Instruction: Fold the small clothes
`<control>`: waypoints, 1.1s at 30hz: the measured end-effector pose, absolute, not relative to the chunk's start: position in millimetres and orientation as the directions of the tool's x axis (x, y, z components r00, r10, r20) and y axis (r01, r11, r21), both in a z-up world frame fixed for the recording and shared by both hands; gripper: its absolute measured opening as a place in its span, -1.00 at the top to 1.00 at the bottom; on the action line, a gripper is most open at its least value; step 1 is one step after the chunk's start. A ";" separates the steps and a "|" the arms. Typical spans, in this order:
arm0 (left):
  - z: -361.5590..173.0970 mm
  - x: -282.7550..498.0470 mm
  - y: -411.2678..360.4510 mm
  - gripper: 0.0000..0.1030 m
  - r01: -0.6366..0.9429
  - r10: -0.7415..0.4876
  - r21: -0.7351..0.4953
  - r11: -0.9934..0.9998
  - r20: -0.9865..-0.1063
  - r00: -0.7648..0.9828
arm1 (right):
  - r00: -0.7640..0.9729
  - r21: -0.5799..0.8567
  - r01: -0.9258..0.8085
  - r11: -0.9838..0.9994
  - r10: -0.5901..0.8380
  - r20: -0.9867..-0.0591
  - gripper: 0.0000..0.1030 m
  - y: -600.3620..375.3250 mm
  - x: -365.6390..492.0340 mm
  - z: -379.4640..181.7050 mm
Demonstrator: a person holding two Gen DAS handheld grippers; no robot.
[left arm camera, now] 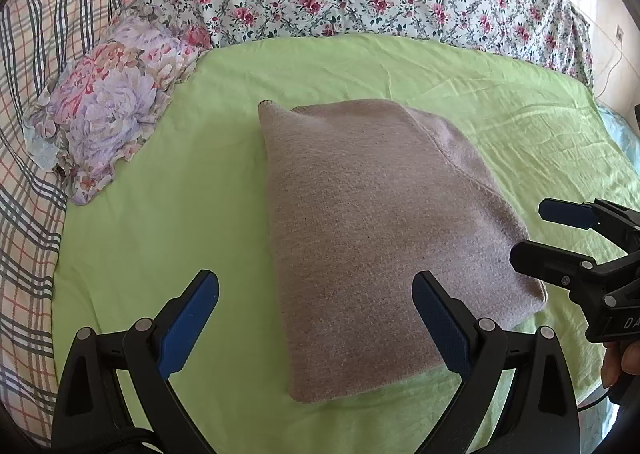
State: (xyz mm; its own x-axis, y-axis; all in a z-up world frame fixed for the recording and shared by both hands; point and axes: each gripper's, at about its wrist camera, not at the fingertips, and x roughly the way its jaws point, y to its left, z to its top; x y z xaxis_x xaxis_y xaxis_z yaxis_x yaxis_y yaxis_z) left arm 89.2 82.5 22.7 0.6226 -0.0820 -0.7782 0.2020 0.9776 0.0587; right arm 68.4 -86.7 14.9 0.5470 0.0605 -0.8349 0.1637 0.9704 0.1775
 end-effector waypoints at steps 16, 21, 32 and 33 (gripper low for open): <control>24.2 96.3 86.3 -0.90 0.199 -0.088 0.047 0.979 -0.780 0.619 | 0.553 0.185 0.181 0.966 0.056 -0.831 -0.70 -93.4 73.2 13.9; 24.5 96.2 82.0 -0.90 0.200 -0.085 0.052 0.978 -0.781 0.618 | 0.556 0.188 0.184 0.965 0.056 -0.830 -0.70 -94.7 74.3 13.2; 23.4 98.5 80.1 -0.90 0.195 -0.077 0.060 0.979 -0.775 0.627 | 0.560 0.198 0.192 0.961 0.058 -0.827 -0.70 -99.6 80.6 9.0; 23.5 99.5 80.3 -0.90 0.197 -0.082 0.055 0.979 -0.777 0.625 | 0.559 0.201 0.191 0.961 0.062 -0.827 -0.70 -99.6 82.1 8.4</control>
State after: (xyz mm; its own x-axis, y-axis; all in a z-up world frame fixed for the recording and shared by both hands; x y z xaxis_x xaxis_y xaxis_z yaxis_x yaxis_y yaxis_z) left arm 99.5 80.3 23.5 0.6246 -0.0820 -0.7767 0.1969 0.9789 0.0549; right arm 82.1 -99.6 8.4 0.5588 0.0621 -0.8270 0.1913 0.9607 0.2014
